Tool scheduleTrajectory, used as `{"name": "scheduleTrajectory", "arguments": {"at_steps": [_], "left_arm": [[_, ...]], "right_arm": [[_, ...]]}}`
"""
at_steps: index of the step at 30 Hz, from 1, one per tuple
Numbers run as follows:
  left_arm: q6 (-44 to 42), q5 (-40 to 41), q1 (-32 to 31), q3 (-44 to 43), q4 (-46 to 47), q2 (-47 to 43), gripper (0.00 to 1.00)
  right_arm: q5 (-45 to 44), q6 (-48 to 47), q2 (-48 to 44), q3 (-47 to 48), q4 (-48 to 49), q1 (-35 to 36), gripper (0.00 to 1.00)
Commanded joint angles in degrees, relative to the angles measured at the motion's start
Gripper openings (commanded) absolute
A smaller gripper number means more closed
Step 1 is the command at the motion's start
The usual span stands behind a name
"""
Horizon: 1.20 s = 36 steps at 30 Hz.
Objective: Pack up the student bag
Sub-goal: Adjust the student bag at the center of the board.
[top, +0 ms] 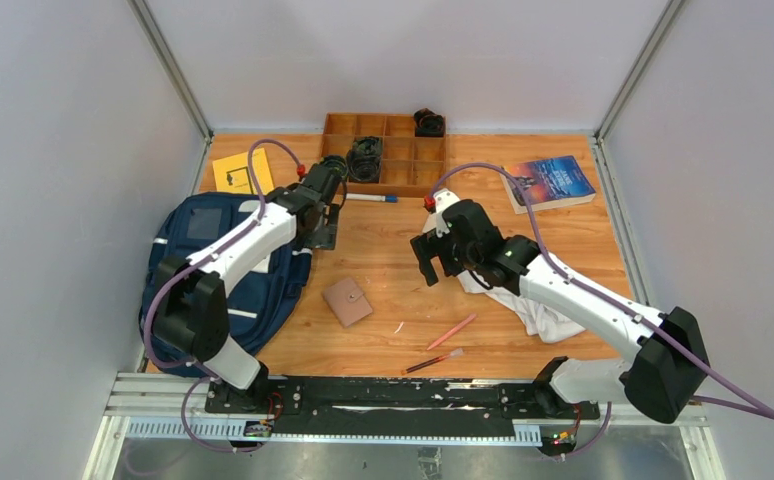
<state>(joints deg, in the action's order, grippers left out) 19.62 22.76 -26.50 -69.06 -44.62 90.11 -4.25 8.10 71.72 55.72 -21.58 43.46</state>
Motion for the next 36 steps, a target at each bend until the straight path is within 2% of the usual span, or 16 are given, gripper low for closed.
{"name": "scheduleTrajectory", "arguments": {"at_steps": [1,5,9,15,20,23,25,26,31,33,36], "left_arm": [[-0.34,6.73,2.24,2.36,-5.33,-2.59,0.85],[3.41,3.88,0.18,5.41,-7.48,-3.13,0.81],[10.14,7.33,-6.17,9.55,-7.41,-5.59,0.80],[16.96,18.91,-6.37,13.49,-6.96,-1.10,0.71],[16.56,20.54,-6.28,12.82,-5.84,5.07,0.68],[16.86,18.24,-6.28,12.55,-5.63,6.55,0.74],[16.65,16.29,-6.28,13.61,-4.11,5.09,0.86],[16.61,15.75,-6.27,14.20,-3.35,4.02,0.89],[15.25,12.60,-6.26,16.19,0.16,1.20,0.92],[15.43,12.48,-6.28,16.40,0.26,2.13,0.99],[16.76,14.50,-5.58,17.20,0.07,5.64,1.00]], "right_arm": [[-1.66,-0.34,-0.16,0.20,-1.66,0.35,1.00],[-0.79,-0.23,0.98,0.76,-1.02,0.34,1.00],[0.68,-0.11,3.31,3.20,-2.60,0.36,1.00],[2.36,0.09,5.15,4.39,-3.11,0.35,1.00],[2.54,0.13,5.80,4.04,-3.19,0.37,1.00],[2.42,0.19,6.22,4.42,-3.65,0.35,1.00],[2.25,0.46,6.20,4.44,-3.81,0.38,1.00],[2.20,0.57,6.11,4.41,-3.82,0.39,1.00],[2.35,0.75,5.80,3.62,-3.82,0.33,1.00],[2.49,0.84,5.88,3.45,-3.90,0.33,1.00],[2.51,1.71,5.53,3.32,-4.21,0.38,1.00]]}}
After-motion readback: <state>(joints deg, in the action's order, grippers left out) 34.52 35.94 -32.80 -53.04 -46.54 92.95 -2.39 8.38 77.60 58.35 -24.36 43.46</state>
